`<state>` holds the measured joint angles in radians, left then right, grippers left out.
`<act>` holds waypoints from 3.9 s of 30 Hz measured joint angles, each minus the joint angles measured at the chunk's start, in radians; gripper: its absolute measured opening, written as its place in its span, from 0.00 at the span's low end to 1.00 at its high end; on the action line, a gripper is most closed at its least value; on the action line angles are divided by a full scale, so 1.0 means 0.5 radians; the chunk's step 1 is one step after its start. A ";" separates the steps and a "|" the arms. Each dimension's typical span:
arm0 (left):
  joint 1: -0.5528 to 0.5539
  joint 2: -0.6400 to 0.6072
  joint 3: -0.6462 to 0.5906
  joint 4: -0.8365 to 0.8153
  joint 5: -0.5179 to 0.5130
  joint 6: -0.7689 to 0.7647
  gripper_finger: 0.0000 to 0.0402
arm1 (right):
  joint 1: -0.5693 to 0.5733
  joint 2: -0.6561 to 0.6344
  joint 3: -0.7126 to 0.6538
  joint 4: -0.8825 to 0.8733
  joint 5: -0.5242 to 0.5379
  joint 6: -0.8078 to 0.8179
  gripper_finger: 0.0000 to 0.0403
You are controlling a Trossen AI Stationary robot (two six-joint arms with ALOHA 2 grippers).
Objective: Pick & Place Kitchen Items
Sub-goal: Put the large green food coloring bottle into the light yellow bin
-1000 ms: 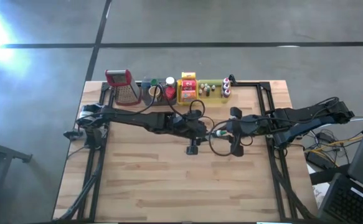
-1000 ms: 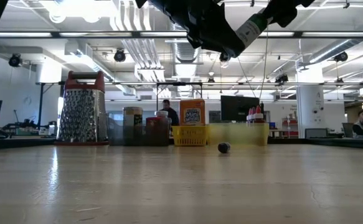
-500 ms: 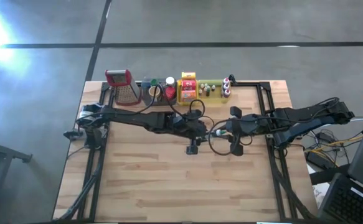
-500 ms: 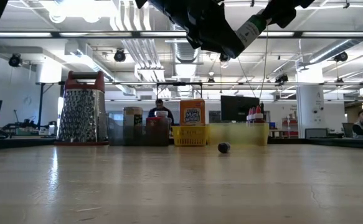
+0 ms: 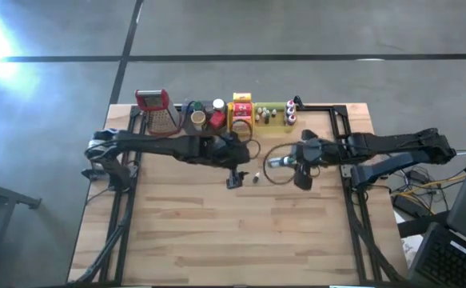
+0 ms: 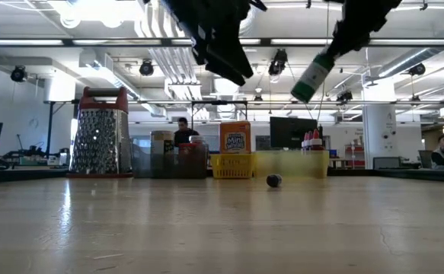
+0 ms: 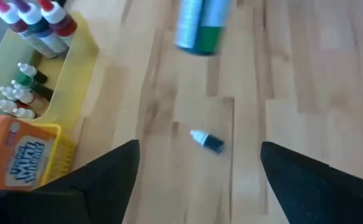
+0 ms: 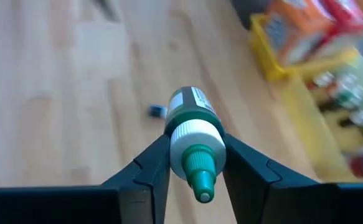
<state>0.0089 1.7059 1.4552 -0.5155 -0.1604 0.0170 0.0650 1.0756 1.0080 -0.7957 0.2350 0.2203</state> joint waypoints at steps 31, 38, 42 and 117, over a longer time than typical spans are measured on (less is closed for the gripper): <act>0.176 -0.530 -1.220 1.858 -0.146 -0.002 0.85 | -1.505 1.250 1.276 -0.769 -0.534 -0.946 0.28; 0.283 -0.579 -1.224 1.741 -0.145 -0.022 0.85 | -1.620 1.555 1.548 -0.953 -0.541 -1.075 0.32; 0.335 -0.574 -1.278 1.742 -0.137 -0.040 0.85 | -1.684 1.662 1.603 -0.980 -0.541 -1.150 0.30; 0.459 -0.572 -1.348 1.748 -0.093 -0.156 0.85 | -1.768 1.888 1.532 -0.763 -0.509 -1.473 0.55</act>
<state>0.2381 1.4200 0.7811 0.3584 -0.2070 -0.0608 -0.8189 2.0198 1.7740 -1.1774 -0.0196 -0.5163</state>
